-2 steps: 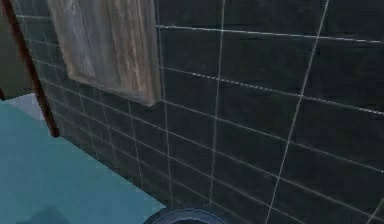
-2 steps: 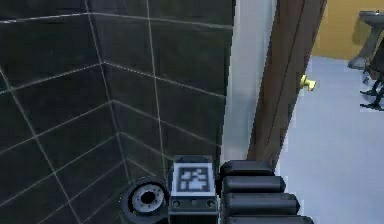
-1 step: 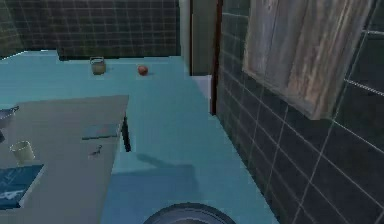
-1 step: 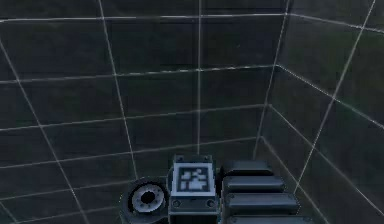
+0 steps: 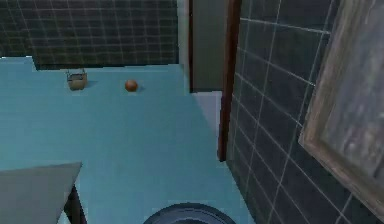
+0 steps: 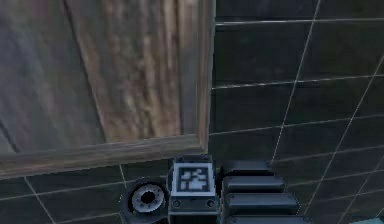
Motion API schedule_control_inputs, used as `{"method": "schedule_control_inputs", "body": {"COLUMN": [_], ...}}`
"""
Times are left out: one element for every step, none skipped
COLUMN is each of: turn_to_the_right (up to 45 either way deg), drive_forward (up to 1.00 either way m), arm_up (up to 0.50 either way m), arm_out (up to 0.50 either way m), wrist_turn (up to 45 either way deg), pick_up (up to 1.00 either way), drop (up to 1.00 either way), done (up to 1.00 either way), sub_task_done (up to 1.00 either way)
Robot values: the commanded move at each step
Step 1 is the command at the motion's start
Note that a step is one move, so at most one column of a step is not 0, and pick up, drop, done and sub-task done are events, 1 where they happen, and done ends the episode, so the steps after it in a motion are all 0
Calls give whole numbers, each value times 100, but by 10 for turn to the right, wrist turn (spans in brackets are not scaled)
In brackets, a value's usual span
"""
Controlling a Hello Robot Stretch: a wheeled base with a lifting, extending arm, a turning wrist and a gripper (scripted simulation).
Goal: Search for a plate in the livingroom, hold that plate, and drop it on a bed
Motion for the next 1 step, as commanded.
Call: {"method": "schedule_control_inputs", "body": {"turn_to_the_right": [0], "drive_forward": [100], "arm_up": [0], "arm_out": [0], "wrist_turn": [0], "pick_up": [0], "drop": [0], "done": [0], "sub_task_done": [0]}}
